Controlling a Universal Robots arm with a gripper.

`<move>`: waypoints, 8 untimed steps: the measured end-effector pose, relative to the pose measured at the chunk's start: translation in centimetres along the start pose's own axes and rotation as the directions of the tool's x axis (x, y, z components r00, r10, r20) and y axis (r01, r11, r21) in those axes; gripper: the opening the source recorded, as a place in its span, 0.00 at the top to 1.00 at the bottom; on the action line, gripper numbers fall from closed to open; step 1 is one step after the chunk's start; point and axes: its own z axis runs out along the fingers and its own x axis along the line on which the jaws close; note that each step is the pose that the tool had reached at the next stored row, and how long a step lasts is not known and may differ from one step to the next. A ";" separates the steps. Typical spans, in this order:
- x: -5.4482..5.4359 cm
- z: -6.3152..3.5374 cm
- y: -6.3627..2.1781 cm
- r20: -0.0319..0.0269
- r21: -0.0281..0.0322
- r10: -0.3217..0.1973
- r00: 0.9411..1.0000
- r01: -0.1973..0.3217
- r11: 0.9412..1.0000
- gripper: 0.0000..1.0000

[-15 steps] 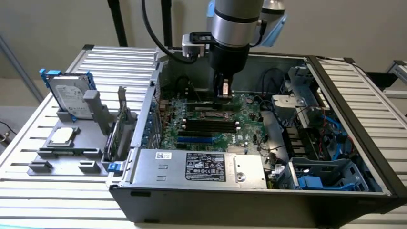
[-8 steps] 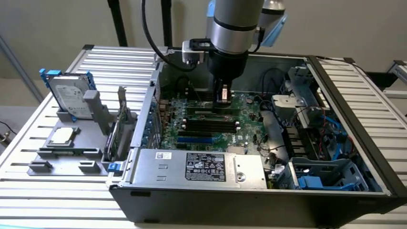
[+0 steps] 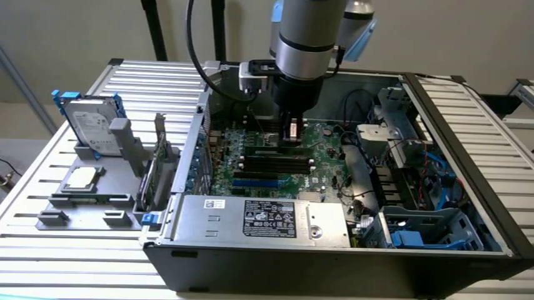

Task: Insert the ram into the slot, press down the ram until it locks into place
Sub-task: 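Insert the ram into the slot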

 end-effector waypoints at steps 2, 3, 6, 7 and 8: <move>0.0 0.36 -0.01 0.000 0.000 0.000 1.000 0.000 1.000 0.87; 0.0 0.53 -0.02 0.000 0.000 0.000 1.000 0.000 1.000 0.87; 0.0 1.03 -0.05 -0.002 0.000 0.000 1.000 0.000 1.000 0.87; 0.0 1.15 -0.05 -0.003 0.000 0.000 1.000 0.000 1.000 0.87; 0.0 1.26 -0.05 -0.005 0.000 0.000 1.000 0.000 1.000 0.87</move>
